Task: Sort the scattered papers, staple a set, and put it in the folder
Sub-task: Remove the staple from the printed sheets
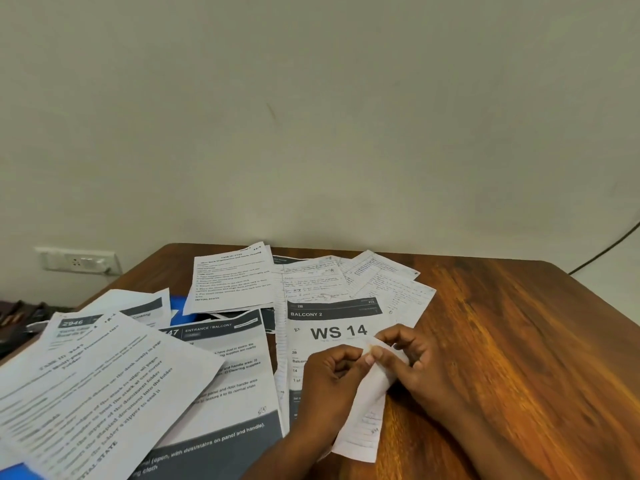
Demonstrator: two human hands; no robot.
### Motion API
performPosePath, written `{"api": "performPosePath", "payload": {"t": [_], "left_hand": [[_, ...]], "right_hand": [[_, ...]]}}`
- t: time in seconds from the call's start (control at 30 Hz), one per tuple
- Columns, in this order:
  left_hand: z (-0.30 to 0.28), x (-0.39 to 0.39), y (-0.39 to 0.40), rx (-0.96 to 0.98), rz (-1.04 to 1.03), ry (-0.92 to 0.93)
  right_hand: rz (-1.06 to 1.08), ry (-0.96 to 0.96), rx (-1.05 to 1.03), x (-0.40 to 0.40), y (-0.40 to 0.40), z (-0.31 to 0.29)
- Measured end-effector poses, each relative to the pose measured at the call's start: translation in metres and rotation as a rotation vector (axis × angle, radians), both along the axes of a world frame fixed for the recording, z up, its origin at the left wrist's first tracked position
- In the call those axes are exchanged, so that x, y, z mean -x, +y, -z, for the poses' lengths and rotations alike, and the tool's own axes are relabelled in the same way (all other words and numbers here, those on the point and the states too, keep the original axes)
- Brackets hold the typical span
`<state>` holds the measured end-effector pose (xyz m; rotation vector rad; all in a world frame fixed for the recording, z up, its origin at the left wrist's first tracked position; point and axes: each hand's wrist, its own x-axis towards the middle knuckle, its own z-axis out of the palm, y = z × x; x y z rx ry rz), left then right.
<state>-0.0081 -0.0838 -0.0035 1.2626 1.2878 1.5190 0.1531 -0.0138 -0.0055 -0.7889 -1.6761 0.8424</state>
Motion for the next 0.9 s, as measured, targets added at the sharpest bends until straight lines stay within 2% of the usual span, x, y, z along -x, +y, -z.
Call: {"api": "performPosePath", "payload": {"t": [0.3,0.5,0.8,0.9], "left_hand": [[-0.002,-0.001,-0.002,0.019,-0.053,0.095],[-0.002,-0.001,-0.002,0.035,-0.053,0.136],[-0.007,0.000,-0.006,0.058,-0.036,0.180],[-0.015,0.018,-0.005,0.136,-0.033,0.114]], "right_hand": [[-0.139,0.152,0.289,-0.001,0.002,-0.001],[-0.127,0.149,0.280,0.000,0.002,0.000],[-0.078,-0.019,0.143,0.001,0.000,-0.002],[-0.074,0.014,0.154,0.001,-0.002,-0.001]]}}
